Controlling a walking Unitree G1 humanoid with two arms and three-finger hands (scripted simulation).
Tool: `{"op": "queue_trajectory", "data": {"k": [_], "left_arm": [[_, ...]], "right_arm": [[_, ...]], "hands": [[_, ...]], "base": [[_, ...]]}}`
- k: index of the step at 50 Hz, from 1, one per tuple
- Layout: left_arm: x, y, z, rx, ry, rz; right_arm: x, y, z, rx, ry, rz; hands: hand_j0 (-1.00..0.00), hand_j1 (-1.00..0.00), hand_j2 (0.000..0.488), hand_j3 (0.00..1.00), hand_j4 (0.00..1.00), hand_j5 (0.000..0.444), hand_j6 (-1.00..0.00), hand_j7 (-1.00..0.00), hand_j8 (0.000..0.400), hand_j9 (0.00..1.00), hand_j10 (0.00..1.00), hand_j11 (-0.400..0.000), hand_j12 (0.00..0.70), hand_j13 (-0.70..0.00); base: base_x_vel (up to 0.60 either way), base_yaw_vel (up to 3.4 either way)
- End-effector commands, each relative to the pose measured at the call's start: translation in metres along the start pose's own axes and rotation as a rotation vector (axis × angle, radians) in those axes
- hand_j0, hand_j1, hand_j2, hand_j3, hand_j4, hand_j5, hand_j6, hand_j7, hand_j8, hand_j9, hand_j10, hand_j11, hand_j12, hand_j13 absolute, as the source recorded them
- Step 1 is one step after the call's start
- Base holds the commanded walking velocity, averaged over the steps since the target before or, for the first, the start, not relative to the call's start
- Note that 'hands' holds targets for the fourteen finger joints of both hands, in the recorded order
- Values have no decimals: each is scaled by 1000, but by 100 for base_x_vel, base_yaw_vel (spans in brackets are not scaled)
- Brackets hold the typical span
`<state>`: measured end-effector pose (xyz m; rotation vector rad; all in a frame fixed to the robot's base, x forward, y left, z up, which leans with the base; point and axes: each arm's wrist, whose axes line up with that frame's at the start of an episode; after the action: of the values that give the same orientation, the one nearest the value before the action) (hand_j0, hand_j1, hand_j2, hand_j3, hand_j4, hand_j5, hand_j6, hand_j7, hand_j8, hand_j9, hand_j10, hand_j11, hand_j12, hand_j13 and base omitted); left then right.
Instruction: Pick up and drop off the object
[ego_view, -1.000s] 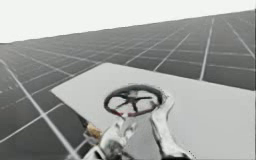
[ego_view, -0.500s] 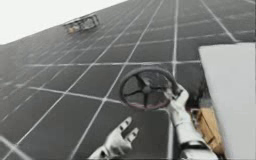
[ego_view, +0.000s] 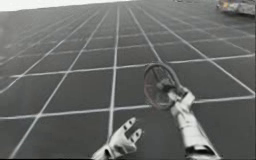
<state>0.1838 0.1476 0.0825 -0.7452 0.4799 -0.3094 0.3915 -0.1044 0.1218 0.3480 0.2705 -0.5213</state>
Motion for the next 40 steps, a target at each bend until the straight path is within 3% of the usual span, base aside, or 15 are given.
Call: {"op": "queue_trajectory", "data": {"k": [1,40], "left_arm": [[2,-7,3,27,0,-15],[2,-7,3,27,0,-15]], "right_arm": [[-1,-4,13,44,-32,7],[-1,-4,13,44,-32,7]], "hands": [[0,0,0,1000,1000,0,0,0,0,1000,1000,-400,0,-700],[0,0,0,1000,1000,0,0,0,0,1000,1000,-400,0,-700]], "base": [[30,97],[40,10]]}}
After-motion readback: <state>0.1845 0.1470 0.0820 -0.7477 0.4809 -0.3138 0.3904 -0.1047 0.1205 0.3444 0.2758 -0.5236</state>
